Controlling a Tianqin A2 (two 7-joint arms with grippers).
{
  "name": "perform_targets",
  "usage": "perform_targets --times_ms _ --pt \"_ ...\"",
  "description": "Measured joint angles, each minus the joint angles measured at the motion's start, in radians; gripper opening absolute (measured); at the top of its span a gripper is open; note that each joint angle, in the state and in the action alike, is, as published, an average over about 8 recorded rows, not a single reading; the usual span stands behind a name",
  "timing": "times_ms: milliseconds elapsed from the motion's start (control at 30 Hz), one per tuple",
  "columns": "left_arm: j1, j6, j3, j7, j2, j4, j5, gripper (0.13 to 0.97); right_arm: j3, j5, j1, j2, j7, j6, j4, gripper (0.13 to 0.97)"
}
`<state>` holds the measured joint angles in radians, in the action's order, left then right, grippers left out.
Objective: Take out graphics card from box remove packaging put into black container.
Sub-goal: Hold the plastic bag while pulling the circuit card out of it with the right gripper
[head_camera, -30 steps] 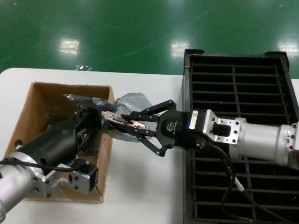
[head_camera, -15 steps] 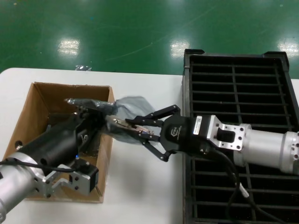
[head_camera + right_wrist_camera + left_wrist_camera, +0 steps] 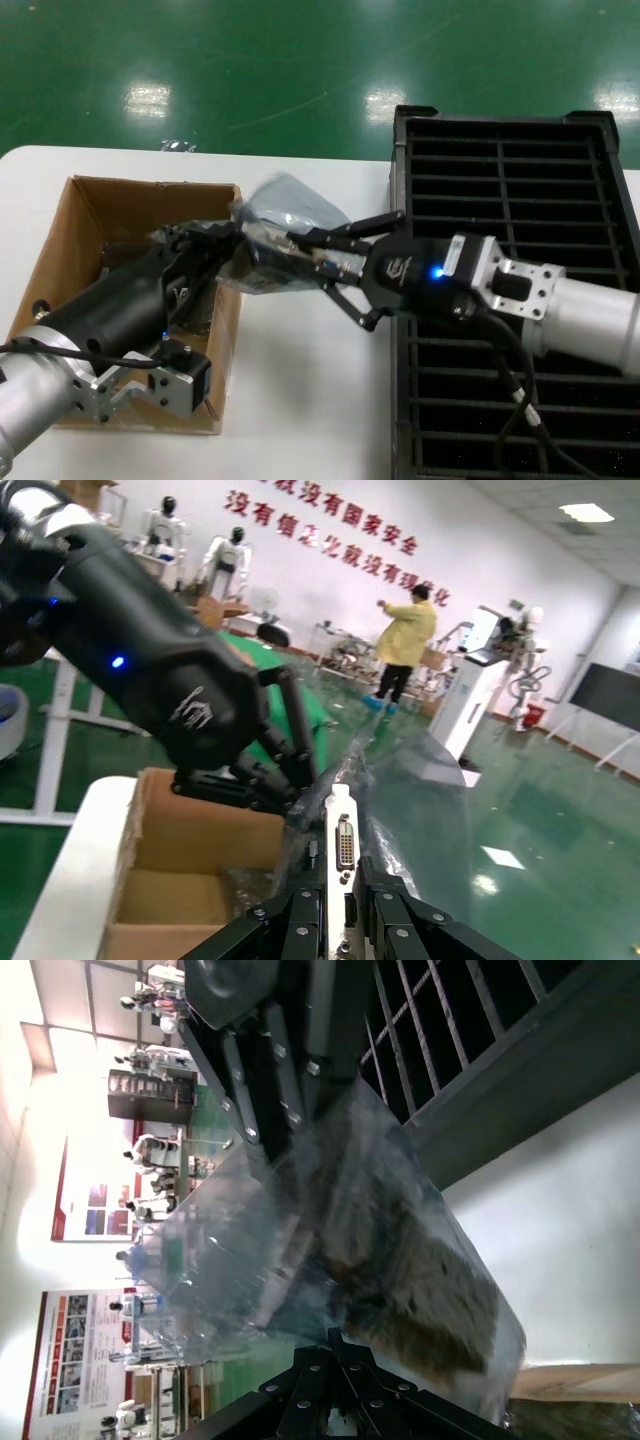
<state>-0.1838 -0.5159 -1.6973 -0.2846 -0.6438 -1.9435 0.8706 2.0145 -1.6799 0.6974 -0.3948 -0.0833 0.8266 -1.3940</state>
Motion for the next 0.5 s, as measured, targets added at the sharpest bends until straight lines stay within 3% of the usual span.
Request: perform_targets --times_ms 500 --pt "0.000 0.000 0.000 0.000 0.000 0.000 0.000 0.138 -0.044 -0.034 -0.075 -0.041 0.050 -0.053 -0.092 0.188"
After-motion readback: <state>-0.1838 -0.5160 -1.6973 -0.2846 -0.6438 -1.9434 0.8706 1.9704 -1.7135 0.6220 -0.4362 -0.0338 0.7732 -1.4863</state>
